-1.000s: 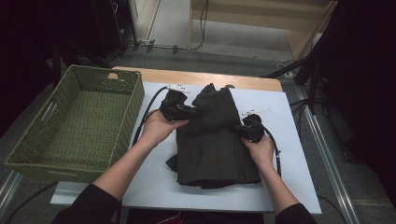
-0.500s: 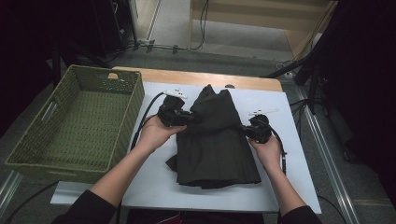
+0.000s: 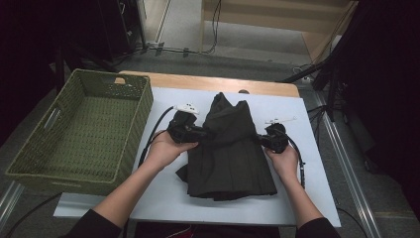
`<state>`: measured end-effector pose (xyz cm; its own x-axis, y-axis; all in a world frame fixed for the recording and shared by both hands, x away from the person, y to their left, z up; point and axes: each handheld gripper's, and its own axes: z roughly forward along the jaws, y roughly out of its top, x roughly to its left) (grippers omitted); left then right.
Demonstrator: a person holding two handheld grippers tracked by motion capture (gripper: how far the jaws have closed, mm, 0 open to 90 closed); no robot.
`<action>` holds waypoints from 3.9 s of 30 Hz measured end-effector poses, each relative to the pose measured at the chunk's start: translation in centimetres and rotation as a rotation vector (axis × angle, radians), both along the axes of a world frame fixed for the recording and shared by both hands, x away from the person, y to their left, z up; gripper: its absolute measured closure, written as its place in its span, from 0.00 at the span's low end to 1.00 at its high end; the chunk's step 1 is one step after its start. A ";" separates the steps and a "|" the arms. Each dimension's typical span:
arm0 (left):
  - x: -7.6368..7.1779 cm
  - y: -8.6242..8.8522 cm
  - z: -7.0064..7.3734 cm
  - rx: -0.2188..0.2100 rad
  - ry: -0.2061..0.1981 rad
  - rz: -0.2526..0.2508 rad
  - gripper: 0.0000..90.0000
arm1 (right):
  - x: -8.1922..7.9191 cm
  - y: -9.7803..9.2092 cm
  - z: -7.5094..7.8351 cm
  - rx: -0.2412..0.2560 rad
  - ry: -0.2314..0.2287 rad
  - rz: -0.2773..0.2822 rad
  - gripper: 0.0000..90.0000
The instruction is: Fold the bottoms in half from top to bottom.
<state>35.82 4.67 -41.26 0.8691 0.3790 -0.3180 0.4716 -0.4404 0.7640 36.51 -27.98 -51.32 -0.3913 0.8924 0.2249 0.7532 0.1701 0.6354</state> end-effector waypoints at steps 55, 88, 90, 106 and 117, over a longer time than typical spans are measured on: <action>-5.2 -0.9 -6.9 0.067 0.002 -0.030 0.92 | 0.7 -0.8 4.5 0.066 -0.028 0.004 0.97; -4.9 -0.8 -6.2 0.069 0.014 -0.029 0.92 | 5.8 5.0 6.0 0.105 0.055 0.160 0.97; -4.8 -0.6 -5.9 0.068 0.016 -0.027 0.91 | 5.4 4.8 6.0 0.103 0.051 0.168 0.97; -4.4 1.2 -4.3 0.061 -0.002 -0.028 0.85 | 2.8 3.6 6.0 0.077 0.051 0.215 0.97; -4.6 1.6 -3.9 0.074 0.001 -0.044 0.84 | 1.0 3.5 5.8 0.074 0.038 0.260 0.97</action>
<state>31.19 6.31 -45.18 0.8852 0.3629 -0.2912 0.4511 -0.5157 0.7284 37.47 -24.47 -45.52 -0.5949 0.7437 0.3049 0.7140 0.3148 0.6253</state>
